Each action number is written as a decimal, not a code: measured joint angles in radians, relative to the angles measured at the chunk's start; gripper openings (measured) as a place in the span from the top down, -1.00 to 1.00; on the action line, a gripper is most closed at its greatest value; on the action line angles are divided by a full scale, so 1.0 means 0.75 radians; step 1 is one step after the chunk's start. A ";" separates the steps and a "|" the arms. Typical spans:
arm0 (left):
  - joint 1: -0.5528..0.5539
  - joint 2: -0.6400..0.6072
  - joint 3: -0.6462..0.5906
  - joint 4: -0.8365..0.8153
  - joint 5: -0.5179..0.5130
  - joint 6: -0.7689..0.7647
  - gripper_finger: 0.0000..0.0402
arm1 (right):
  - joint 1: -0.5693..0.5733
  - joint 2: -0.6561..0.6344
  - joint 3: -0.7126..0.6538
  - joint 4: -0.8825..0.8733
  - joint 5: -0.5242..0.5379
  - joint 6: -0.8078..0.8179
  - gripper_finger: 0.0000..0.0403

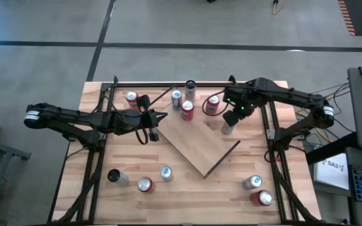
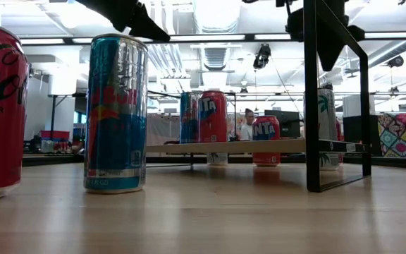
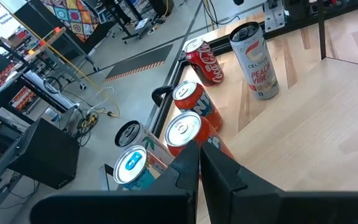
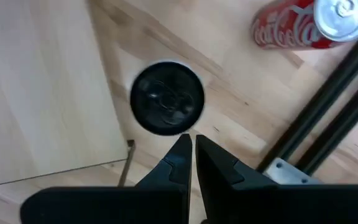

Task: Place canned beverage on shelf
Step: Put the right pink soda can on the shelf

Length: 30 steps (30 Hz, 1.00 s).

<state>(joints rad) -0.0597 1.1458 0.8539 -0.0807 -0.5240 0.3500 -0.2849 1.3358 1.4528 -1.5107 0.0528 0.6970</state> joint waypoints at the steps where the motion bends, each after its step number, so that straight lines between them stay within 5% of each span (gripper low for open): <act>1: 0.000 0.000 0.000 0.000 0.000 0.000 1.00 | 0.001 0.004 0.000 0.013 0.001 -0.011 0.94; 16: 0.000 0.000 0.000 -0.002 0.000 0.006 1.00 | 0.001 0.012 0.000 0.116 -0.011 -0.032 0.88; 30: 0.000 0.000 0.000 -0.003 0.000 0.006 1.00 | 0.001 0.012 0.000 0.117 -0.012 -0.017 -0.16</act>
<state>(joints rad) -0.0597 1.1458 0.8539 -0.0826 -0.5240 0.3548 -0.2840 1.3449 1.4528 -1.4231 0.0437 0.6845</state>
